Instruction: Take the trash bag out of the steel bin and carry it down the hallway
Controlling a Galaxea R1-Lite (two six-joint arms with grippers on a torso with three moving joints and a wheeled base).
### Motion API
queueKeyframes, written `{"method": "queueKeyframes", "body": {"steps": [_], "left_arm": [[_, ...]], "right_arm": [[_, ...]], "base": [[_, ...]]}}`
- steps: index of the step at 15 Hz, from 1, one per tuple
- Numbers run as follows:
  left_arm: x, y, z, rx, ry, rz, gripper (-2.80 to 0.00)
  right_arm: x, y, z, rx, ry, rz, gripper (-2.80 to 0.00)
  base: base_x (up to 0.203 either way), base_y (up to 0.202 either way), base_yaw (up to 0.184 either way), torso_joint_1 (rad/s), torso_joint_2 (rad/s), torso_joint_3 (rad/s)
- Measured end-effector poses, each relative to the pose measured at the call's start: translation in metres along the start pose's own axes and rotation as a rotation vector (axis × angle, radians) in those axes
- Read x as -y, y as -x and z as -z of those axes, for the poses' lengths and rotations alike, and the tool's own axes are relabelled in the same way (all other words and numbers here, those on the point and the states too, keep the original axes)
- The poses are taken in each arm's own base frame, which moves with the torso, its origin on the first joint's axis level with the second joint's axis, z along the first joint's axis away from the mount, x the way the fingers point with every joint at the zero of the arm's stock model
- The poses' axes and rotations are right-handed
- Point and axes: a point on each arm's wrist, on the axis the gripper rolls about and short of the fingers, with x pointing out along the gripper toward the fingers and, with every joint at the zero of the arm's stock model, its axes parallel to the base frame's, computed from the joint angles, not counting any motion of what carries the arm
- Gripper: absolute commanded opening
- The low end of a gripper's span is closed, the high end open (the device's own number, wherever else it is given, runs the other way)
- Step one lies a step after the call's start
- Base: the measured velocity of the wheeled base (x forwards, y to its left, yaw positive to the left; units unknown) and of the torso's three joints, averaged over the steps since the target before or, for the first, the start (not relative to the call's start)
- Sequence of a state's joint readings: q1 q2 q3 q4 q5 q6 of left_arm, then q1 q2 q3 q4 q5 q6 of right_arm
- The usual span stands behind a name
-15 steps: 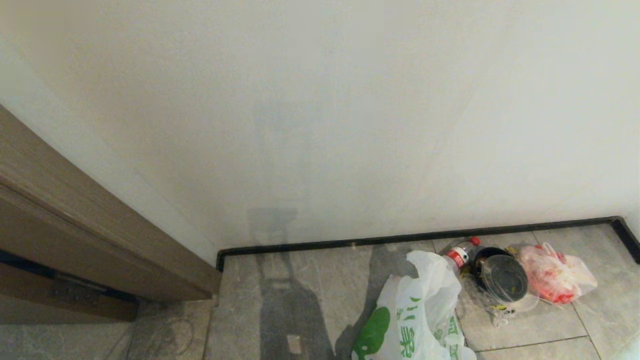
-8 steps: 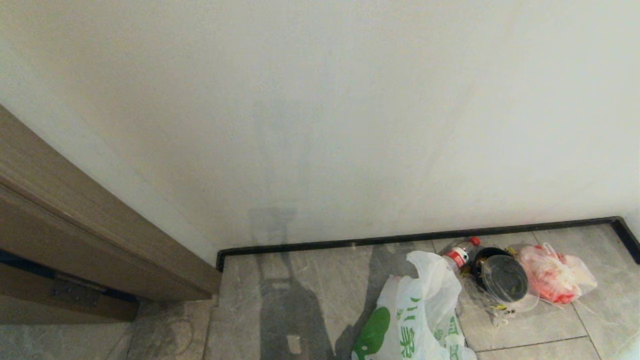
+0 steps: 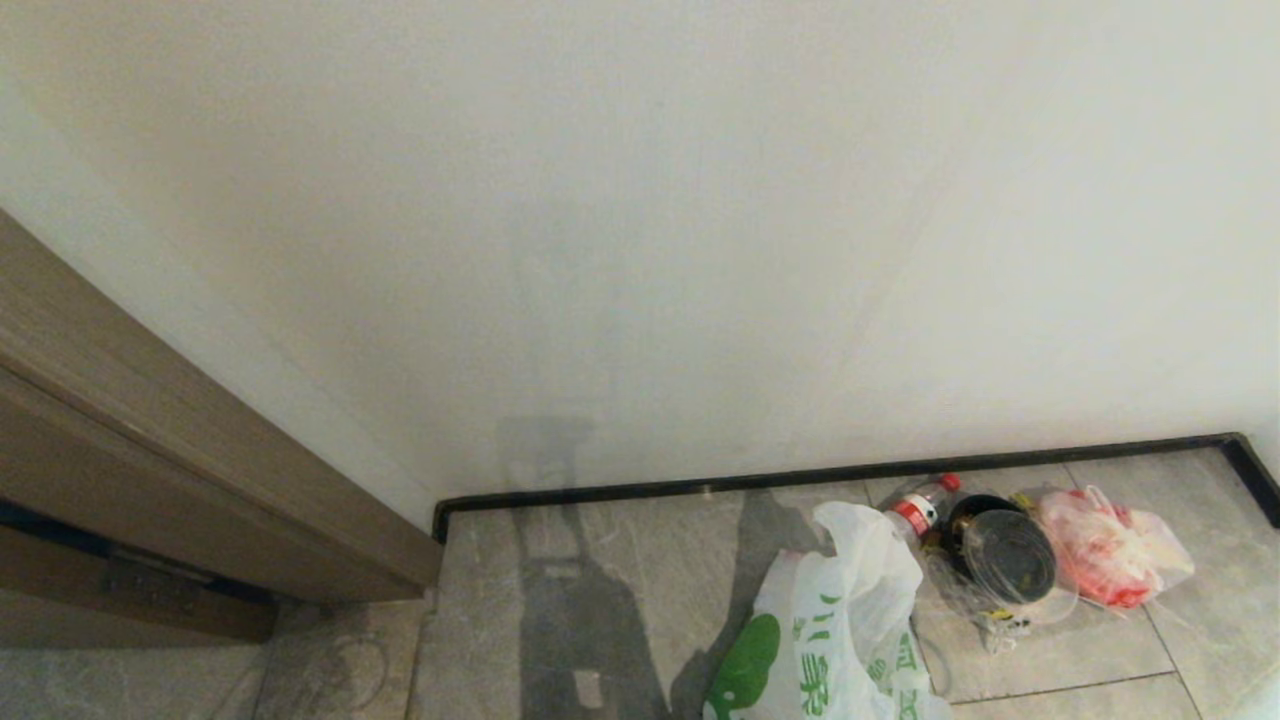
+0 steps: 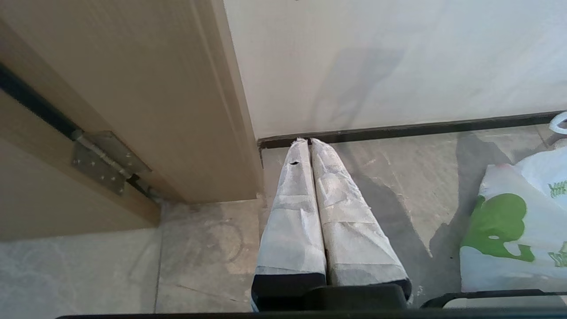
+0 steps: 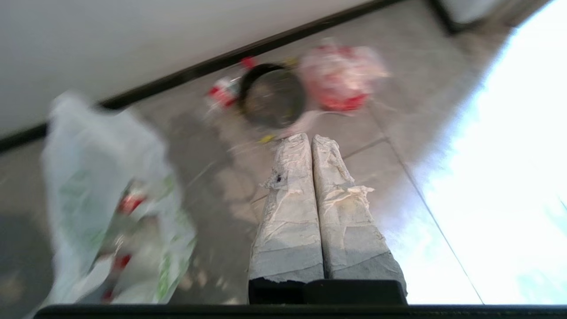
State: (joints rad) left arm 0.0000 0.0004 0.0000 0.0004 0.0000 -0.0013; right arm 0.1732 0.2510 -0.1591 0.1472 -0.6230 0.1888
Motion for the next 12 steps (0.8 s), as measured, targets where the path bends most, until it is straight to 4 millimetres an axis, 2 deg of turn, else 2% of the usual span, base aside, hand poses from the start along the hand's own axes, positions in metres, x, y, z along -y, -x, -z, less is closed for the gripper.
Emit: {"method": "queueKeyframes", "body": {"steps": [4,12], "left_arm": [[0.000,0.000,0.000,0.000,0.000,0.000,-2.80],[0.000,0.000,0.000,0.000,0.000,0.000,-2.80]], "right_arm": [[0.001,0.001,0.005,-0.027,-0.062,0.036,-2.80],[-0.006,-0.001,0.006,-0.052,-0.022,-0.174,-2.80]], "base": [[0.000,0.000,0.000,0.000,0.00,0.000],[0.000,0.000,0.000,0.000,0.00,0.000]]}}
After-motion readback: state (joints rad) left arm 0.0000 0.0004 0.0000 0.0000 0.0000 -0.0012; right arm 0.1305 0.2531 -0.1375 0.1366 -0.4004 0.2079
